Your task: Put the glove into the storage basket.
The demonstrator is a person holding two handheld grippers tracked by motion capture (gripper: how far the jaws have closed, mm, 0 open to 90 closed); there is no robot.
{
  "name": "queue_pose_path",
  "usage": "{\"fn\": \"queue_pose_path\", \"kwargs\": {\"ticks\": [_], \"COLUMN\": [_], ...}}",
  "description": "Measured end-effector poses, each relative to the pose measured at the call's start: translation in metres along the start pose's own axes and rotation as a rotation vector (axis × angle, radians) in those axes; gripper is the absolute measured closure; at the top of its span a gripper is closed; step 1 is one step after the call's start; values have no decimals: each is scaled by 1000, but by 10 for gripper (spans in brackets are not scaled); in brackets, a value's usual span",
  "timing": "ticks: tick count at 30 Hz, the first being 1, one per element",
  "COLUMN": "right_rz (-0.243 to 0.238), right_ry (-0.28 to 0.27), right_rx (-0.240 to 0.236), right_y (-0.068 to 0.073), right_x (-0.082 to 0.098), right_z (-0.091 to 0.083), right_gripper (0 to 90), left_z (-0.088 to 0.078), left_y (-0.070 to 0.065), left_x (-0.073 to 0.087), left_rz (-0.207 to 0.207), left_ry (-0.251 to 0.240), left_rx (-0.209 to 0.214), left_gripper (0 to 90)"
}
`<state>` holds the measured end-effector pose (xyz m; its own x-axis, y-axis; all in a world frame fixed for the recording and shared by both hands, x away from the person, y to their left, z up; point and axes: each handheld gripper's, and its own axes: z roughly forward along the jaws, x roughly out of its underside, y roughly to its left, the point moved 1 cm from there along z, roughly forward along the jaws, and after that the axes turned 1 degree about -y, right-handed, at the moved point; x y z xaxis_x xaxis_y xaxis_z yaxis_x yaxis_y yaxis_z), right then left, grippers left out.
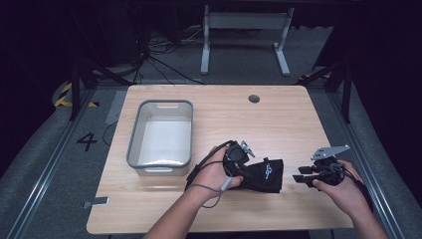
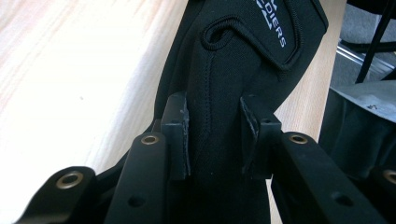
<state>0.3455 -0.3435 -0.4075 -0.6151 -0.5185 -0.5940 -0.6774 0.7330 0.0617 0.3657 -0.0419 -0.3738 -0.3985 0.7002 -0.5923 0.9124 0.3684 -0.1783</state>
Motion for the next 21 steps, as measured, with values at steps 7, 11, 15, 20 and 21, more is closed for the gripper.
{"fn": "queue_pose_path", "kwargs": {"ticks": [7, 11, 15, 20, 21], "right_rz": [-3, 1, 0, 9, 7], "right_ry": [7, 12, 16, 14, 12], "right_rx": [-8, -13, -19, -27, -31], "right_y": [1, 1, 2, 2, 1], "right_x": [0, 0, -1, -3, -4], "right_z": [2, 4, 6, 8, 8], "right_gripper": [582, 583, 584, 586, 586], "left_z": [-18, -25, -34, -46, -49], "left_y": [5, 5, 6, 7, 7], "left_x": [5, 6, 8, 11, 12], "left_rz": [-61, -78, -109, -144, -146], "left_ry": [-42, -48, -64, -89, -91], "left_rx": [-5, -28, -14, -30, -34], "left_gripper": [666, 666, 666, 666, 666]}}
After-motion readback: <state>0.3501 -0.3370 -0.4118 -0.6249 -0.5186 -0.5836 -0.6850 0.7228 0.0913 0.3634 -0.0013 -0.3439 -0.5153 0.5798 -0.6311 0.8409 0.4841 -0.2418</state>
